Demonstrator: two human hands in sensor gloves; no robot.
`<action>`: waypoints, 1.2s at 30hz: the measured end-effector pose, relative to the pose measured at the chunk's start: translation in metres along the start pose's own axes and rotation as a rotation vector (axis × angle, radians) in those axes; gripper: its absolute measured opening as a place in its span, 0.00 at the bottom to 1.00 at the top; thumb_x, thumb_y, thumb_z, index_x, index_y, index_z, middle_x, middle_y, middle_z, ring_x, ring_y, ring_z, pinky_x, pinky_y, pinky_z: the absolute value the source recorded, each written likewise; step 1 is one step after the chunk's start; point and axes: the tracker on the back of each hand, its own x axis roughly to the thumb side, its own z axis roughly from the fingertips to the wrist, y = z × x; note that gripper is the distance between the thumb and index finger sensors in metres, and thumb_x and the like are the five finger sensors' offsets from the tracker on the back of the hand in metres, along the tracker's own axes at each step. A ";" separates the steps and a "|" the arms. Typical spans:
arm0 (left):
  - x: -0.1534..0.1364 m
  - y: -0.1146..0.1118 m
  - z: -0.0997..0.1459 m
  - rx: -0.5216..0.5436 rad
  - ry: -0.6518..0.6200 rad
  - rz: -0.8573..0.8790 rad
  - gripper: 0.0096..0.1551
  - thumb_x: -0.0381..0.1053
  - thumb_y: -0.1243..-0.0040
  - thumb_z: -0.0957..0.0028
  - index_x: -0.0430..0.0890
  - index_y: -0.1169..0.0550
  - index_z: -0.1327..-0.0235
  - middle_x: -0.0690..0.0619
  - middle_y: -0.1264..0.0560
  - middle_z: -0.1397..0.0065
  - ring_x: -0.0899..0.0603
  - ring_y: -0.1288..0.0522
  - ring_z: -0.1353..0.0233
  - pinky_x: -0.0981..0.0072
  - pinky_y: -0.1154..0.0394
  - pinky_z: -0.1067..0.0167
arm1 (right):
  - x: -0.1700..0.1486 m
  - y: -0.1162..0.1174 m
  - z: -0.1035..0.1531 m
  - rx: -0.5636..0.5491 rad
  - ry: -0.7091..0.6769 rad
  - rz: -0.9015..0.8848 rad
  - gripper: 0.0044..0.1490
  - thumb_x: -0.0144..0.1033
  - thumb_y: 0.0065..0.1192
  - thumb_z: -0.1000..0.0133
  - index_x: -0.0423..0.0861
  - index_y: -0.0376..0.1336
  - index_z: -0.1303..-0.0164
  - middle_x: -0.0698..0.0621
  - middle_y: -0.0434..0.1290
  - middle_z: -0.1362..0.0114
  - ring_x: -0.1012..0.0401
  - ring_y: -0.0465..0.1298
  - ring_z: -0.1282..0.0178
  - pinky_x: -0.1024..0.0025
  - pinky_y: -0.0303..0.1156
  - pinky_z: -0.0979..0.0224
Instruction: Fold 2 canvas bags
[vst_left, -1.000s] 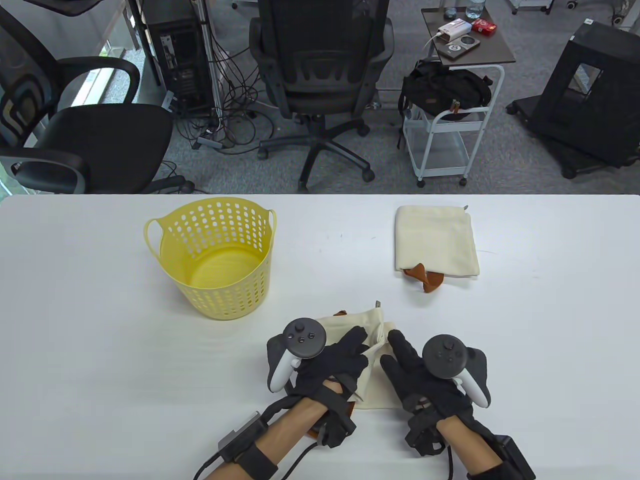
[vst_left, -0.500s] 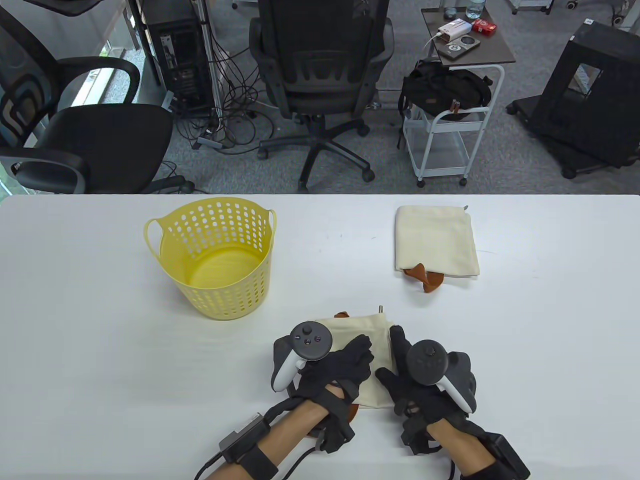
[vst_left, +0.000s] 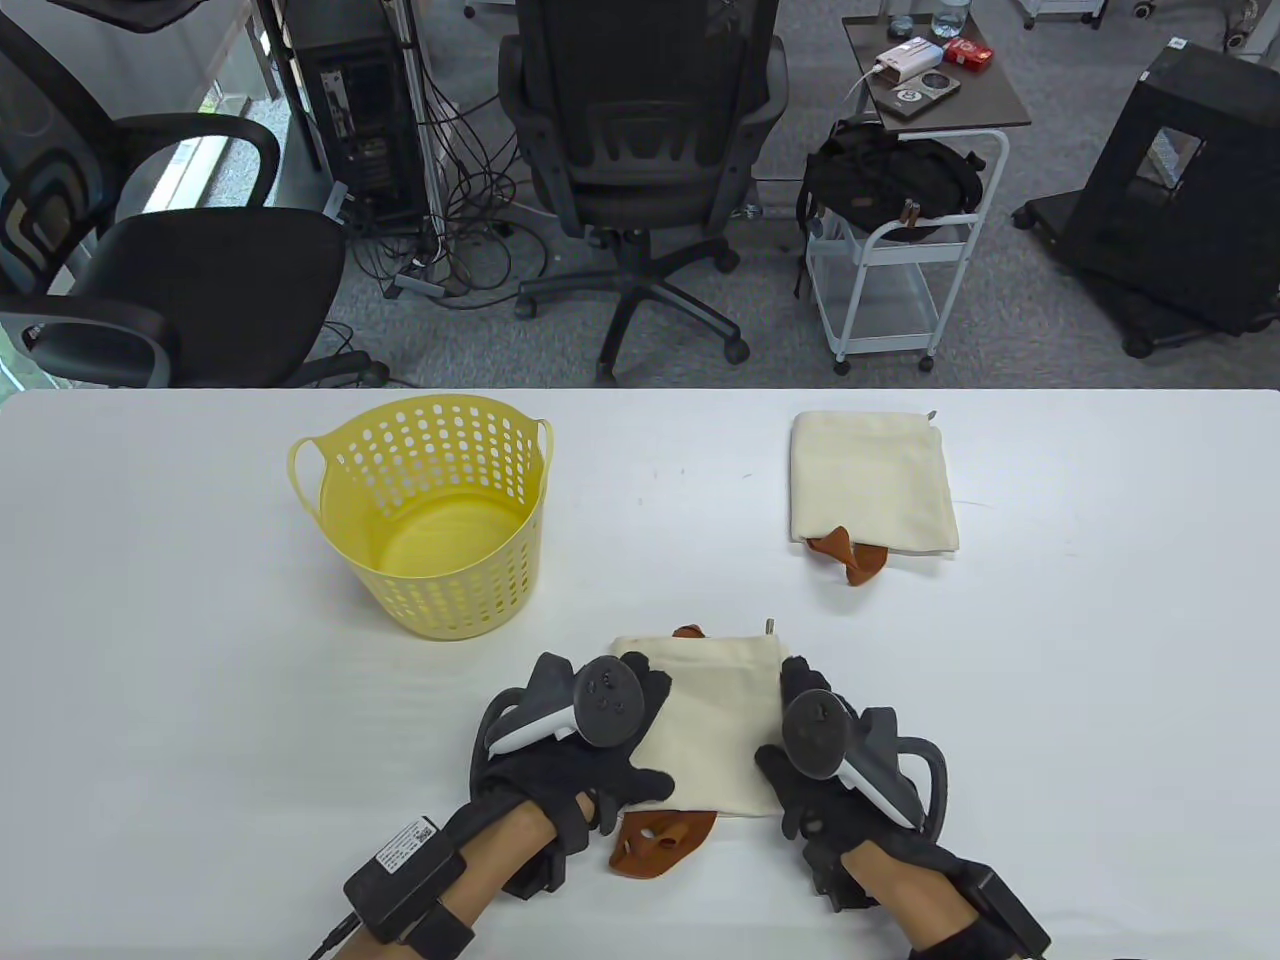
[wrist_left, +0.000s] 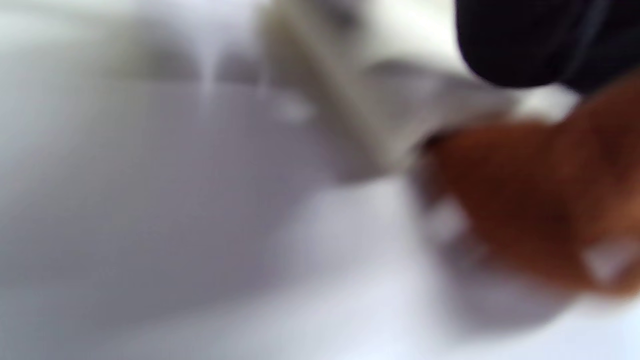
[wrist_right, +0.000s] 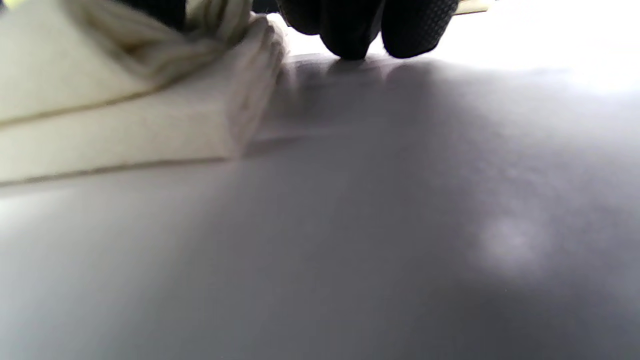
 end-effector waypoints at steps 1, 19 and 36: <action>-0.003 -0.007 -0.004 -0.003 -0.001 -0.005 0.61 0.71 0.41 0.63 0.59 0.61 0.27 0.58 0.73 0.22 0.39 0.69 0.16 0.35 0.61 0.22 | 0.001 -0.003 0.001 -0.012 -0.002 0.000 0.56 0.52 0.64 0.48 0.52 0.35 0.21 0.45 0.48 0.15 0.45 0.58 0.17 0.44 0.60 0.20; -0.006 -0.008 -0.009 -0.085 -0.014 0.069 0.61 0.71 0.40 0.63 0.60 0.62 0.27 0.61 0.75 0.23 0.39 0.70 0.16 0.38 0.67 0.23 | 0.056 0.004 -0.033 0.206 -0.290 0.121 0.53 0.62 0.61 0.50 0.60 0.41 0.21 0.55 0.33 0.14 0.54 0.34 0.15 0.50 0.36 0.17; -0.008 -0.009 -0.007 -0.071 -0.012 0.061 0.61 0.72 0.42 0.63 0.60 0.62 0.28 0.60 0.75 0.23 0.40 0.70 0.16 0.40 0.67 0.23 | 0.014 -0.005 -0.013 -0.036 -0.063 0.005 0.54 0.55 0.70 0.53 0.46 0.49 0.23 0.40 0.50 0.17 0.46 0.68 0.22 0.52 0.70 0.24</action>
